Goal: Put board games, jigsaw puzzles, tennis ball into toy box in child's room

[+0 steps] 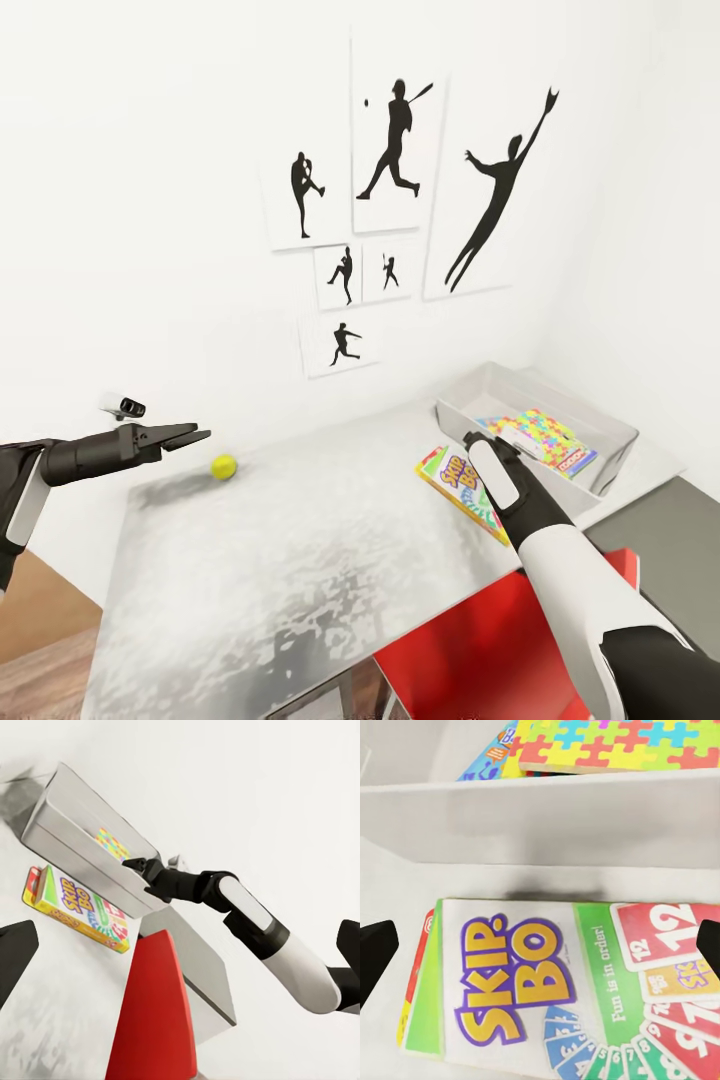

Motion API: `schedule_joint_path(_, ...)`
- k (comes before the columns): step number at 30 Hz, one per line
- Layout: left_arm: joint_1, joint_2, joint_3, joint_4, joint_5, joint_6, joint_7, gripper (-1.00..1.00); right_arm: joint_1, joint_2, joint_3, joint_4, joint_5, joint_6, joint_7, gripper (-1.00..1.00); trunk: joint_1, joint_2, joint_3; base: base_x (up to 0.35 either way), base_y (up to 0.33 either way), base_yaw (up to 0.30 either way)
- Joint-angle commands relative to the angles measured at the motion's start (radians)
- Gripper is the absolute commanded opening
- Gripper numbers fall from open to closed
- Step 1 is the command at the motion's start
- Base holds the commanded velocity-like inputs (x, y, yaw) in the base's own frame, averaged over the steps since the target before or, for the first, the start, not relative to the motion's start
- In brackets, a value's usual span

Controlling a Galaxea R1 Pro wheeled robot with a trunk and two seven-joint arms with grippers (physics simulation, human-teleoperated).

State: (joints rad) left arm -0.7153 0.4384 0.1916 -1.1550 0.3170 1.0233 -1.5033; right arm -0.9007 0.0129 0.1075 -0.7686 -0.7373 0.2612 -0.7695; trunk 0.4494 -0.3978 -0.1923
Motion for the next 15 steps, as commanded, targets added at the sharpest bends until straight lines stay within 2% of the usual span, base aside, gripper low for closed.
schedule_joint_path(1,-0.001,0.000,0.000,0.000,0.001,0.011,-0.004,1.00,-0.001,-0.001,0.002,-0.001,-0.004,0.004,-0.007,1.00,0.001,-0.002,-0.004,0.000,0.000,0.000)
schedule_joint_path(5,-0.001,0.003,0.002,-0.001,0.002,0.013,-0.005,1.00,-0.003,-0.001,0.002,-0.002,-0.004,0.003,-0.007,1.00,0.001,-0.002,-0.010,0.000,0.000,0.000)
schedule_joint_path(11,-0.002,0.010,0.003,-0.006,0.006,0.014,-0.006,1.00,-0.003,-0.027,0.003,-0.003,-0.004,0.001,-0.007,1.00,0.001,-0.002,-0.020,0.000,0.000,0.000)
schedule_joint_path(15,-0.016,0.011,0.007,-0.006,0.007,0.017,-0.006,1.00,-0.003,-0.030,0.003,-0.006,-0.004,0.000,-0.007,1.00,0.001,-0.002,-0.026,0.000,0.000,0.000)
